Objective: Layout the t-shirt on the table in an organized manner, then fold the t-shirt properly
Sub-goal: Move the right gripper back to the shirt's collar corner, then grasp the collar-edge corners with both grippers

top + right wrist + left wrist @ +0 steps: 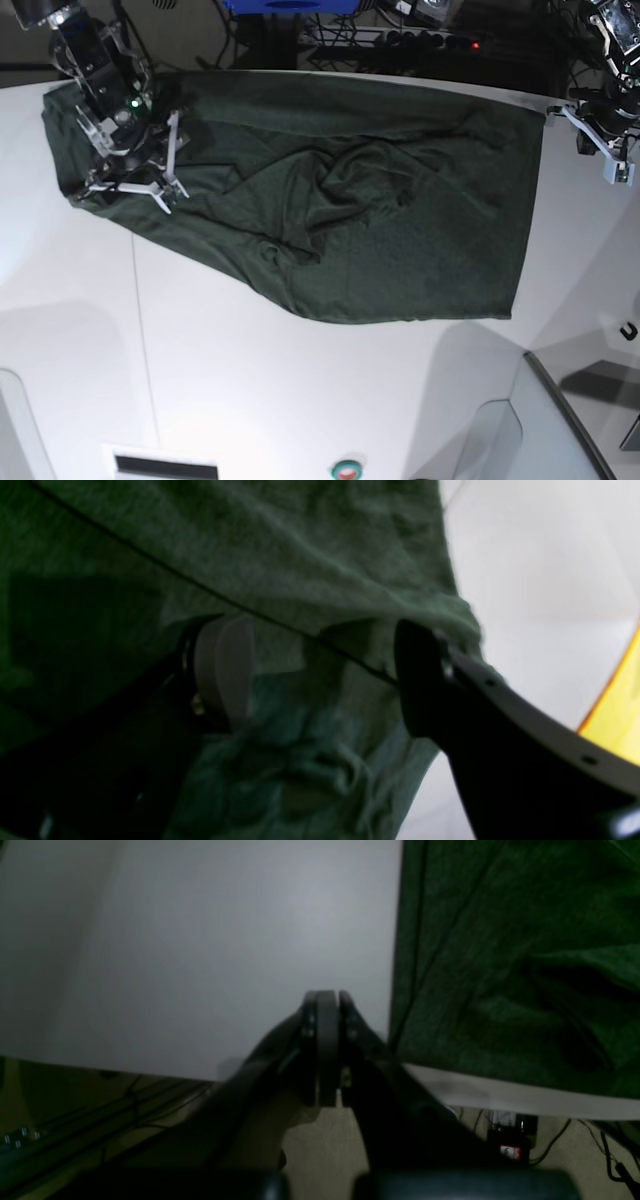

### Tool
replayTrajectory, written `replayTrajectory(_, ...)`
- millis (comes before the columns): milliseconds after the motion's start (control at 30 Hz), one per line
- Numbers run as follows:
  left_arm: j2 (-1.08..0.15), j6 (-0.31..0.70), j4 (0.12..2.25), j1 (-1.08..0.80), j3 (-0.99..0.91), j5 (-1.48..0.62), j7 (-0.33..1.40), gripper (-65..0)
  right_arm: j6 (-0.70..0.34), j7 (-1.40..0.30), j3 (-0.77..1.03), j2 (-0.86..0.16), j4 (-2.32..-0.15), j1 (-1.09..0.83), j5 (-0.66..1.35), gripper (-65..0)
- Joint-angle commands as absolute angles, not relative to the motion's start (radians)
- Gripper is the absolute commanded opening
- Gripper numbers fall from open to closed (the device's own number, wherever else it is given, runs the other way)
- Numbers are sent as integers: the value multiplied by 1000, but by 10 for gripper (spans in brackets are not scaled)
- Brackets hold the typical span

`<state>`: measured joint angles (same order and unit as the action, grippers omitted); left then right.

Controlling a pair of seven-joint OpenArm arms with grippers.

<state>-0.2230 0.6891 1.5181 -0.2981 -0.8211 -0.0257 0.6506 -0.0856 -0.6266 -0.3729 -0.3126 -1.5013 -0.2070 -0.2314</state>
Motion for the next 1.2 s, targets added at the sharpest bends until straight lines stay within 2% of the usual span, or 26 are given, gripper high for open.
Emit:
replayTrajectory(0,-242,688,1532,-295,-826,-31,636,-650,-76,-619,-366,-326,-1495,-186,-246,-242)
replayTrajectory(267,-243,688,1532,-295,-826,-31,636,-650,-76,-553,-366,-326,-1423,-162,-248,-245)
replayTrajectory(600,-236,688,1534,-291,-816,-31,636,-650,-76,-561,-364,-328,-1550,-211,-248,-245)
replayTrajectory(733,-185,688,1532,-286,-812,-33,636,-650,-76,-561,-352,-328,-1544,-203,-248,-245)
replayTrajectory(900,-139,684,1514,-286,-680,-31,634,-650,-84,-561,-288,-328,-1538,-186,-248,-240)
replayTrajectory(1167,-137,464,1265,-260,-552,-31,387,-650,-85,-561,-265,-318,-1524,-174,-243,-239)
